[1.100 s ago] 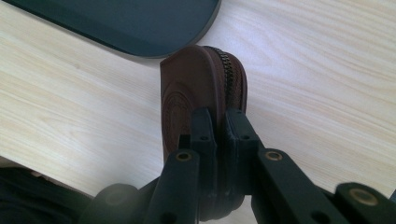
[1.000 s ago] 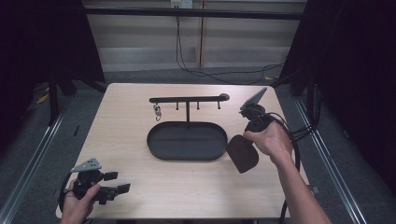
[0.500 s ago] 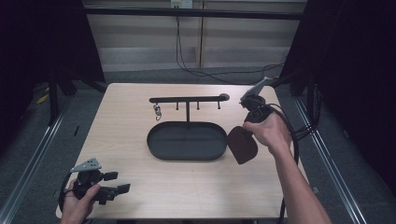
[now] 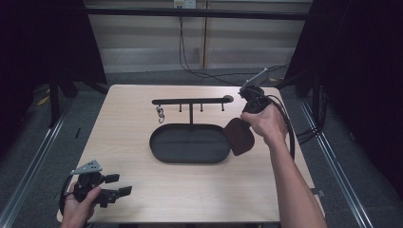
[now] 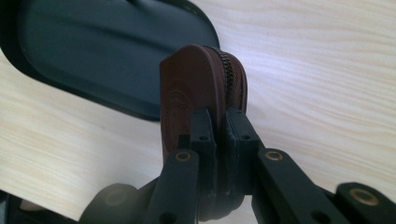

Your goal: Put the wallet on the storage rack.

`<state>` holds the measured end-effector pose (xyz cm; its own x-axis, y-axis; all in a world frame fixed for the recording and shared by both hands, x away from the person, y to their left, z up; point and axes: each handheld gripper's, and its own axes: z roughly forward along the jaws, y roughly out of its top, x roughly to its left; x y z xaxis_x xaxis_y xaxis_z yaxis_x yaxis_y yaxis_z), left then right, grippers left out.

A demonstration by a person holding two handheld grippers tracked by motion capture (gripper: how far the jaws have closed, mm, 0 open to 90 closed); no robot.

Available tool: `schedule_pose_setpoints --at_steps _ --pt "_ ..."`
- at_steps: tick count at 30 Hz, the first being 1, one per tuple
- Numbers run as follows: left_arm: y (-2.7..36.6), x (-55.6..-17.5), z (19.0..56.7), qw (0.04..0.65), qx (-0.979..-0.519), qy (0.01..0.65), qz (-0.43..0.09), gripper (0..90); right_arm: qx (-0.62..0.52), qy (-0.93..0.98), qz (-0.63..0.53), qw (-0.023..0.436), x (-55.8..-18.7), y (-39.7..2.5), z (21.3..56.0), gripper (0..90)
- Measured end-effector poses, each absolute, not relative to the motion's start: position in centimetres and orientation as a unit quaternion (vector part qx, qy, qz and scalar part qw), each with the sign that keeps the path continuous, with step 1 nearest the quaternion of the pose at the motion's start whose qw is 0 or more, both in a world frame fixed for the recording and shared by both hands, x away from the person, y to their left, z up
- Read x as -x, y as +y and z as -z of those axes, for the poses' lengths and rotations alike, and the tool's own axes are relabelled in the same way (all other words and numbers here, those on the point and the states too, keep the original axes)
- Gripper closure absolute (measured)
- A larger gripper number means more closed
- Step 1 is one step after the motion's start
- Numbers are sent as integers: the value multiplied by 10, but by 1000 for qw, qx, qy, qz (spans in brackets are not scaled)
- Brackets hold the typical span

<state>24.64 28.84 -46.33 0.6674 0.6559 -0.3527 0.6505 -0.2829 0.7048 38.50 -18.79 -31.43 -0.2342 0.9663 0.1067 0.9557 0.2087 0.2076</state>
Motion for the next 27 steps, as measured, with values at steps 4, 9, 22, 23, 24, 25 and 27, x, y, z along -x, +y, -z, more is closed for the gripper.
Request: schedule_pose_setpoints --at_steps 4,9,22,23,24,25,27 --pt "287 -246 464 437 -801 410 -2 183 -623 770 -135 18 -390 -187 316 834" --pt "288 -246 464 437 -801 409 -2 183 -628 764 -150 13 -393 -186 321 834" --pt "289 -242 462 436 -804 404 -9 184 -639 744 -193 9 -395 -183 338 837" --pt "289 -242 462 436 -805 403 -10 183 -640 743 -198 6 -396 -182 340 836" --pt "289 -243 462 435 -805 404 -10 184 -639 742 -202 2 -397 -180 344 837" --pt "289 -243 462 435 -805 403 -9 184 -639 742 -203 1 -397 -179 345 837" --pt "289 -242 462 435 -803 406 -10 183 -638 742 -206 -1 -398 -178 347 837"
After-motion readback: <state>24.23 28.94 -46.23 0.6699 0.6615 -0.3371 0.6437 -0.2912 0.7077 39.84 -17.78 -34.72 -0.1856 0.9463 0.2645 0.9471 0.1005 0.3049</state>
